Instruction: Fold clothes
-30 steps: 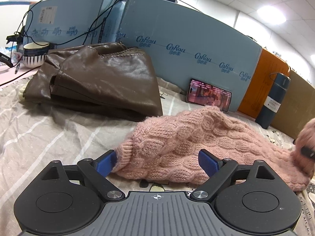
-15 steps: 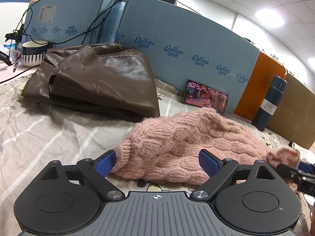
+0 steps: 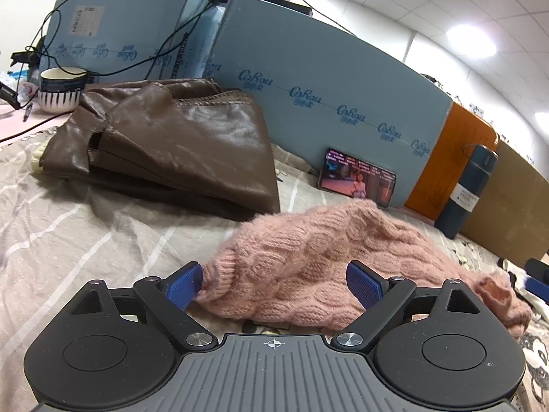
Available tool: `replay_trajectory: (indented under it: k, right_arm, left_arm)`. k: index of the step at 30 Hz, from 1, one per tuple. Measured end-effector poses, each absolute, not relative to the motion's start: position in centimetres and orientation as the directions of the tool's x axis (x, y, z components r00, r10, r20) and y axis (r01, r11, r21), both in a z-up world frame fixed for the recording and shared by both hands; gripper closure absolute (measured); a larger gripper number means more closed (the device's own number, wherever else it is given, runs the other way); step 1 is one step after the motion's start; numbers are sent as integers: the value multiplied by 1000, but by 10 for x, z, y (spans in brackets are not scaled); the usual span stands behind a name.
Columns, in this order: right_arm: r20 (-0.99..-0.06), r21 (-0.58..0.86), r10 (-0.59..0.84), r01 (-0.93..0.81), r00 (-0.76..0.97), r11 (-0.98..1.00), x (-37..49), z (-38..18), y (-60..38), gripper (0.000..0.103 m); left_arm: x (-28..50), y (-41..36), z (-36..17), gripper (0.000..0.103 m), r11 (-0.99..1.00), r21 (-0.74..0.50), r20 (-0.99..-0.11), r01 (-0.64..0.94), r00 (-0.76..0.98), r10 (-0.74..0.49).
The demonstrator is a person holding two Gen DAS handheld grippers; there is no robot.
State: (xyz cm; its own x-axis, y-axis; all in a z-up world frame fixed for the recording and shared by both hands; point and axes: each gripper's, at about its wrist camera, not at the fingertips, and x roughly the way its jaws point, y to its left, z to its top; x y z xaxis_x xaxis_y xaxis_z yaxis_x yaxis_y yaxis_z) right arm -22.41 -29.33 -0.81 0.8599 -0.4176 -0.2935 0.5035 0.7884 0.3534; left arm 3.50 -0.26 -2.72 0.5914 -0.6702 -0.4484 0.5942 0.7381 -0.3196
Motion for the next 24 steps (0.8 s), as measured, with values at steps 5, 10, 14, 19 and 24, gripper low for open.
replay_trajectory:
  k: [5, 10, 14, 19, 24]
  right_arm:
    - [-426, 413, -542, 688, 725, 596, -242, -25, -331, 30]
    - [-476, 567, -371, 601, 797, 563, -234, -45, -345, 59]
    - [-414, 545, -392, 569, 821, 616, -237, -39, -335, 72]
    - [-288, 482, -455, 538, 843, 692, -251, -17, -321, 82]
    - [-249, 433, -552, 601, 796, 671, -270, -3, -333, 83]
  left_arm:
    - [43, -4, -31, 10, 753, -337, -466, 565, 595, -655]
    - [49, -4, -34, 11, 744, -366, -461, 559, 585, -667]
    - [51, -6, -37, 62, 724, -373, -466, 580, 557, -687]
    - [47, -7, -36, 84, 678, -399, -446, 617, 515, -732]
    - [31, -11, -27, 84, 508, -470, -365, 722, 365, -857]
